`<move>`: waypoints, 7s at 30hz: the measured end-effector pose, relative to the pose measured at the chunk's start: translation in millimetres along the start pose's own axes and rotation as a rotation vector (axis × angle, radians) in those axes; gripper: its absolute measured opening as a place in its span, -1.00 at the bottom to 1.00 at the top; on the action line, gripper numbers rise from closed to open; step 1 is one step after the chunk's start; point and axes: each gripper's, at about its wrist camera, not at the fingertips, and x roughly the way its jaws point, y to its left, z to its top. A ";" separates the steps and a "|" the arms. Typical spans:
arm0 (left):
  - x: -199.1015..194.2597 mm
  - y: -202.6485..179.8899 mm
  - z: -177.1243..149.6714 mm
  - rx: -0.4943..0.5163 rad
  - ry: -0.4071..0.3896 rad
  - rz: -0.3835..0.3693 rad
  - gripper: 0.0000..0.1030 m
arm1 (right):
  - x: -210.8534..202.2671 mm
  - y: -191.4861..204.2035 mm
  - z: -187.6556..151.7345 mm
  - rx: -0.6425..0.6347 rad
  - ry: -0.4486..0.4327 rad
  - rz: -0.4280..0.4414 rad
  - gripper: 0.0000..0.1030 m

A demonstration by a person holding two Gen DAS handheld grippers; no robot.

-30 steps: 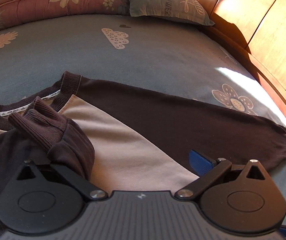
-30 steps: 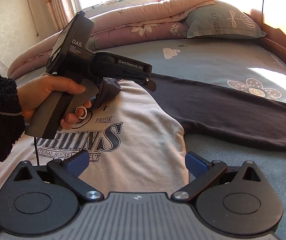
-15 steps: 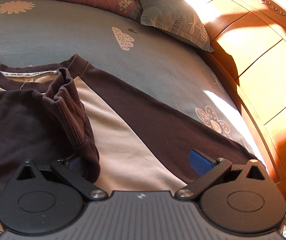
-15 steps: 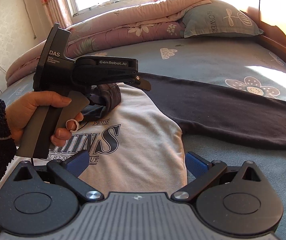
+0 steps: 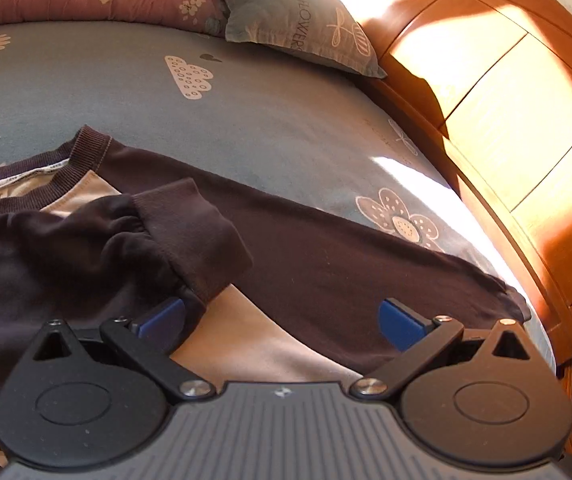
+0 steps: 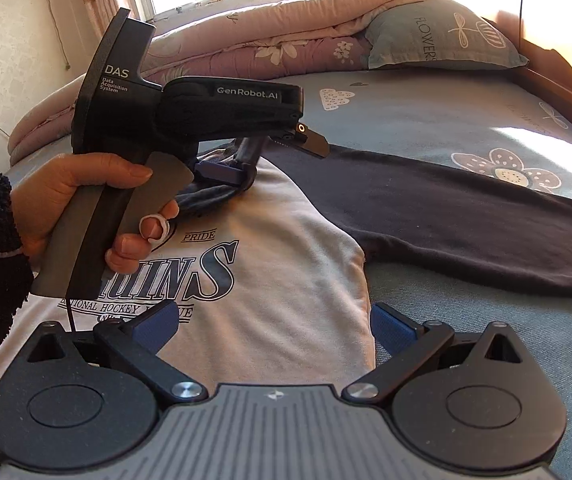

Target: Fold clothes

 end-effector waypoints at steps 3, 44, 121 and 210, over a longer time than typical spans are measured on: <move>-9.2 1.3 -3.9 -0.006 -0.016 -0.018 0.99 | -1.8 -0.7 0.0 0.004 -0.006 0.003 1.00; -192.1 144.8 -125.2 -0.191 -0.265 0.295 0.99 | 162.4 -52.2 75.8 0.648 0.090 0.463 1.00; -185.5 309.2 -45.3 -0.376 -0.373 0.124 0.98 | 185.9 117.4 80.5 -0.253 0.134 0.105 0.58; -139.5 -32.3 -205.8 0.248 0.072 0.301 0.99 | -71.4 -263.3 -115.6 1.116 -0.450 0.034 1.00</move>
